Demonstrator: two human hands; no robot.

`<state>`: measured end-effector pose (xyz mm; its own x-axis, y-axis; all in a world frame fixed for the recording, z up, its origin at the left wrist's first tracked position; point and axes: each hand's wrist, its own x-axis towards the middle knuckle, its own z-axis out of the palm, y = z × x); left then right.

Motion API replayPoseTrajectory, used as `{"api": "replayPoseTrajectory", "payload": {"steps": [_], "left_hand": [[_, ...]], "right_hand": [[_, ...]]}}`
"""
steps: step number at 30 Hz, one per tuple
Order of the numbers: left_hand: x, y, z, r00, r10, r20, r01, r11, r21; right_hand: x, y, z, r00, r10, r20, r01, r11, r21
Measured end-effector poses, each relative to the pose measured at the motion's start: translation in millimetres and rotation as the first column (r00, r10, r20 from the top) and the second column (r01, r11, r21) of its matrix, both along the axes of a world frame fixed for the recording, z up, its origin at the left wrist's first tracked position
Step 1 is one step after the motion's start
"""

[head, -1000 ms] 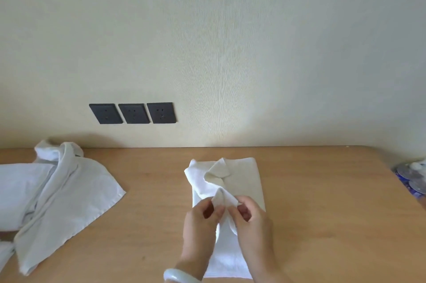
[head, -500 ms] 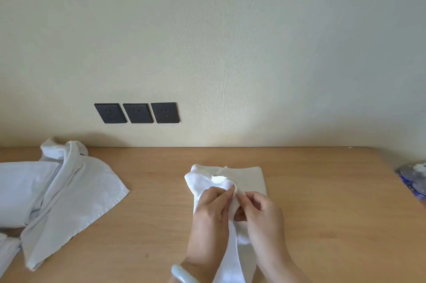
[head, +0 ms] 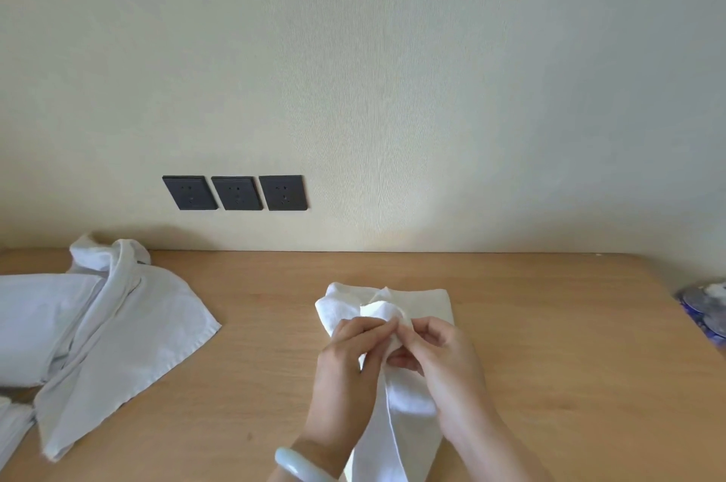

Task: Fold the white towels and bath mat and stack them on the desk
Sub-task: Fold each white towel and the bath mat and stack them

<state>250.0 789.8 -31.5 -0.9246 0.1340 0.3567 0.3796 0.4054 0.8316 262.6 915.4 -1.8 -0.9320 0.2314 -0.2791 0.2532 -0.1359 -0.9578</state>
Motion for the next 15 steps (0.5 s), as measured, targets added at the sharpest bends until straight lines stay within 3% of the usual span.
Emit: {"api": "replayPoseTrajectory", "payload": {"steps": [5, 7, 9, 13, 15], "left_hand": [[-5, -7, -21, 0.990, -0.024, -0.141, -0.016, 0.961, -0.276], [-6, -7, -32, 1.000, -0.011, 0.005, 0.012, 0.932, -0.362], [-5, -7, -42, 0.971, 0.068, 0.228, 0.037, 0.903, -0.427], [-15, -35, -38, 0.762, 0.309, 0.570, -0.049, 0.904, -0.424], [-33, -56, -23, 0.646, 0.334, 0.687, -0.194, 0.942, -0.275]], "right_hand": [[-4, 1, 1, 0.998, -0.063, -0.030, 0.065, 0.996, 0.068], [-9, 6, 9, 0.989, -0.121, -0.088, 0.132, 0.983, 0.130], [-17, 15, 25, 0.975, -0.141, -0.171, 0.157, 0.984, 0.082], [-45, 56, 71, 0.903, -0.295, -0.311, 0.267, 0.955, -0.130], [-59, 83, 85, 0.874, -0.359, -0.327, 0.324, 0.933, -0.159]]}}
